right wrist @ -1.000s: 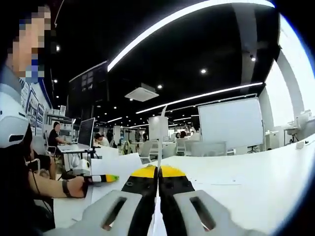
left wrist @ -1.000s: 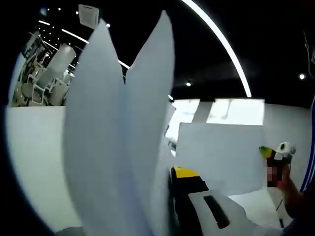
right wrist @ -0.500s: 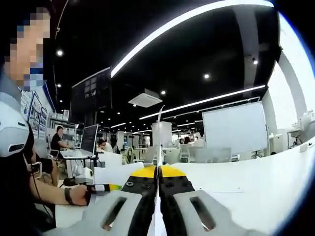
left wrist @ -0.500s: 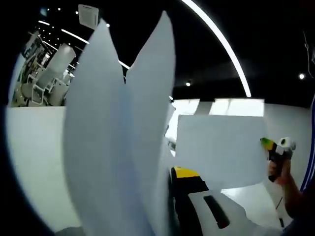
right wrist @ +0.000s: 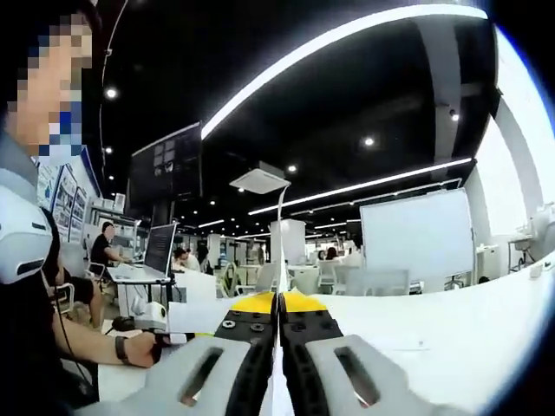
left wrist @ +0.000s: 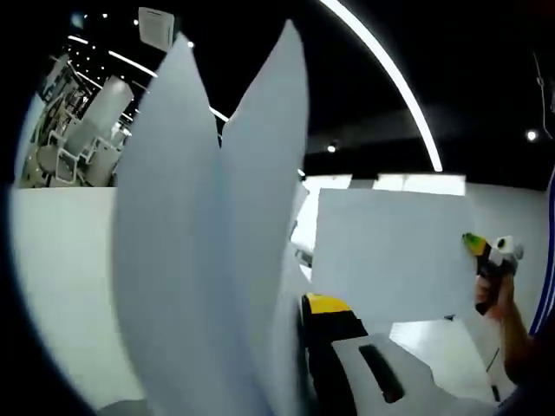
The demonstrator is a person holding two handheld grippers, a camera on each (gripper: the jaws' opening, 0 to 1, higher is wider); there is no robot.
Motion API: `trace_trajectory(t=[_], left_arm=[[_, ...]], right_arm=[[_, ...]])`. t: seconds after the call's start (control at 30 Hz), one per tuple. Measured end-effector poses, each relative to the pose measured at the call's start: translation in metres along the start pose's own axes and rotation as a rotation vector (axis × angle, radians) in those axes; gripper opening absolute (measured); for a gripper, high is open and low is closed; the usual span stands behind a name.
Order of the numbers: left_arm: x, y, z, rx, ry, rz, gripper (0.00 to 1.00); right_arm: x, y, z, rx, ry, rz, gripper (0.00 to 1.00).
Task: Organize the stack of printing papers by aligning and flattening the scattered papers on the table
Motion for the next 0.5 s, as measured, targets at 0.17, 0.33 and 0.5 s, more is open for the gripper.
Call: trace_trajectory(t=[0.17,0.33,0.5], left_arm=[[0.000,-0.001,0.000,0.000,0.001,0.000,0.09],[-0.001,-0.002,0.001,-0.001,0.002,0.000,0.09],[-0.001,-0.002,0.001,0.000,0.002,0.000,0.09]], right_arm=[[0.002,0.003,-0.001,0.005,-0.005,0.005,0.00],[0.010,0.006,-0.001,0.011,-0.020,0.019,0.00],[0.015,0.008,-0.002,0.016,-0.037,0.026,0.00]])
Point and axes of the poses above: the point that each gripper's makers call its tool centre point, and the gripper's own axes: z roughly backward along the fingers, y roughly to its left, x roughly out of its top, the point moved 7 cm from there along z, roughly backward along the fingers, and after that the axes turned 3 degrees about -y, right-handed, at the moved point
